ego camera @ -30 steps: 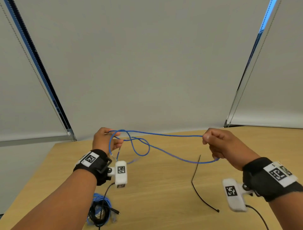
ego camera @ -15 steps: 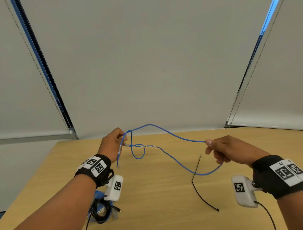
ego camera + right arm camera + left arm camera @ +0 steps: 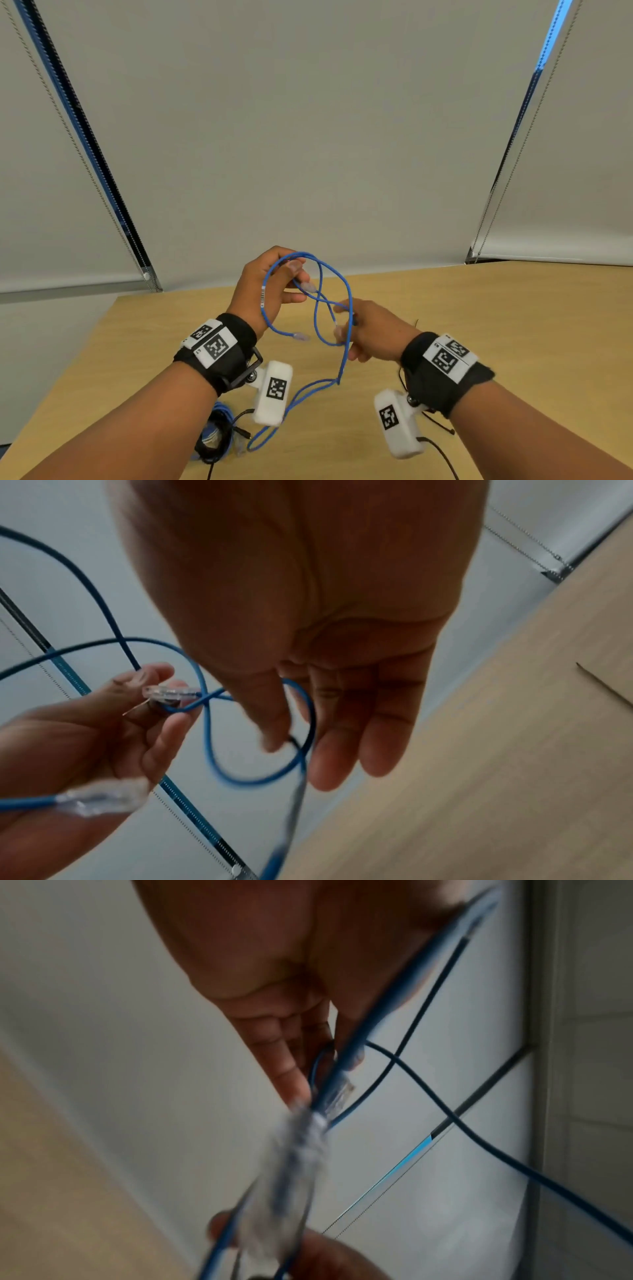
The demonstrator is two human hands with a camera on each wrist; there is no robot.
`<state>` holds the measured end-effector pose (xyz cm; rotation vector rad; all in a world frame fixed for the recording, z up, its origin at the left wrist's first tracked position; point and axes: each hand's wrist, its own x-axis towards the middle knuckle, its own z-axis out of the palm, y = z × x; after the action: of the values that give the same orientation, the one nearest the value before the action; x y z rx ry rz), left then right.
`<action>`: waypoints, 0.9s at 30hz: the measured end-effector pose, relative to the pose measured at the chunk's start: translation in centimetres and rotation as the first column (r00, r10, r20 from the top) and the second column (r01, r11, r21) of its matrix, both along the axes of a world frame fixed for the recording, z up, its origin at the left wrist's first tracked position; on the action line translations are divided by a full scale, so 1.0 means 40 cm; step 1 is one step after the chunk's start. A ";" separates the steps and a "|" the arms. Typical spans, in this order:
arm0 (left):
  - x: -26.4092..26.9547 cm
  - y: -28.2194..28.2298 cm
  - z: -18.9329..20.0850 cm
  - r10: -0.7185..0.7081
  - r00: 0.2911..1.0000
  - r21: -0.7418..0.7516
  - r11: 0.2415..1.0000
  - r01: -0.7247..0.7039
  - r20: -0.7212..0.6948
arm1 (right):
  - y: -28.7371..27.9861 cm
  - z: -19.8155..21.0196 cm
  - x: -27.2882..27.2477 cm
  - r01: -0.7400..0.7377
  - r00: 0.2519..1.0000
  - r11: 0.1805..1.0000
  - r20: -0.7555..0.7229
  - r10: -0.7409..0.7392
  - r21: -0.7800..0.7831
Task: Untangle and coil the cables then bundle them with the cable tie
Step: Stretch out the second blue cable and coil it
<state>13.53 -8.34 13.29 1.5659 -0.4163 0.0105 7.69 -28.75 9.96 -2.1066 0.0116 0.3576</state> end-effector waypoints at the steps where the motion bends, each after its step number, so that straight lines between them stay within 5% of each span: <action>1: 0.001 0.006 0.004 0.006 1.000 0.001 1.000 -0.006 -0.004 | -0.001 -0.004 -0.005 -0.018 1.000 1.000 -0.023 0.018 -0.005; 12: 0.021 0.088 -0.014 -0.045 0.987 0.256 0.963 0.083 -0.152 | -0.064 0.049 -0.062 -0.111 0.994 0.973 -0.011 0.111 -0.202; 16: 0.019 0.107 -0.002 -0.070 0.980 0.250 0.961 0.116 -0.185 | -0.064 0.040 -0.095 -0.117 0.989 0.990 -0.080 0.124 0.083; 20: 0.008 0.095 -0.019 0.016 0.972 0.095 0.995 0.006 -0.234 | -0.053 0.015 -0.121 -0.073 0.987 0.887 -0.093 0.129 0.456; 24: 0.016 0.088 -0.036 0.075 0.946 -0.146 0.981 -0.126 -0.316 | -0.071 0.003 -0.118 -0.010 0.977 0.837 -0.173 0.125 0.548; 27: 0.044 0.125 -0.050 0.199 0.944 -0.180 0.951 -0.250 -0.261 | -0.136 0.005 -0.113 0.033 0.979 0.913 -0.199 0.053 0.407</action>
<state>15.28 -3.36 11.29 1.3767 -0.0396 0.0404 3.18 -34.17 10.15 -1.6481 0.0443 0.5353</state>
